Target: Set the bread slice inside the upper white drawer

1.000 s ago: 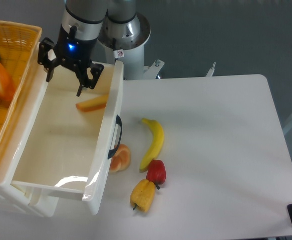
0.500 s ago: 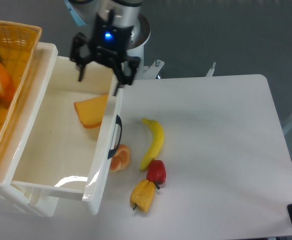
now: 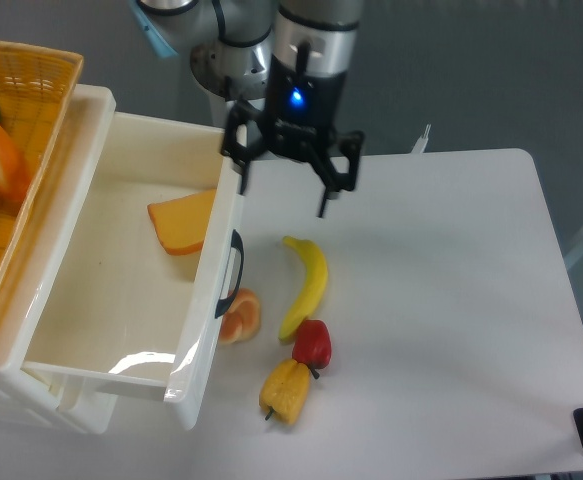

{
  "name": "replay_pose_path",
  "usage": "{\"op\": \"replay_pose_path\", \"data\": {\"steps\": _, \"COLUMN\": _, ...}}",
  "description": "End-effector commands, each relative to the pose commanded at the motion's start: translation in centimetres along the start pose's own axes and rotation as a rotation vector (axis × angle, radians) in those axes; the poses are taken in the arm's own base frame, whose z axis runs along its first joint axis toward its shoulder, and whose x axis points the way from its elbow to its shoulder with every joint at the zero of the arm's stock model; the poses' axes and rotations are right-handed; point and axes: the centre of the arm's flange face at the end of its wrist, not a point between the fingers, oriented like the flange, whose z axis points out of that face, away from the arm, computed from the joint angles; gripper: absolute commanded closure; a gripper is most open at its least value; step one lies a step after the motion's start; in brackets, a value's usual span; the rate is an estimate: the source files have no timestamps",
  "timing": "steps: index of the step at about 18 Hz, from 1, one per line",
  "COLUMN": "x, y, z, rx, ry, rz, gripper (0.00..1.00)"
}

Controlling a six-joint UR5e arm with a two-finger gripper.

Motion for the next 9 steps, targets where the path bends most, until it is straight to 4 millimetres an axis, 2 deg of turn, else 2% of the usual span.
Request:
{"op": "replay_pose_path", "data": {"steps": 2, "x": -0.3, "y": 0.1, "z": 0.8, "rx": -0.03, "ry": -0.009, "rz": 0.062, "gripper": 0.0}}
{"op": "replay_pose_path", "data": {"steps": 6, "x": -1.6, "y": 0.2, "z": 4.4, "rx": -0.136, "ry": -0.032, "rz": 0.123, "gripper": 0.0}}
{"op": "replay_pose_path", "data": {"steps": 9, "x": -2.0, "y": 0.1, "z": 6.1, "rx": -0.166, "ry": -0.027, "rz": 0.149, "gripper": 0.0}}
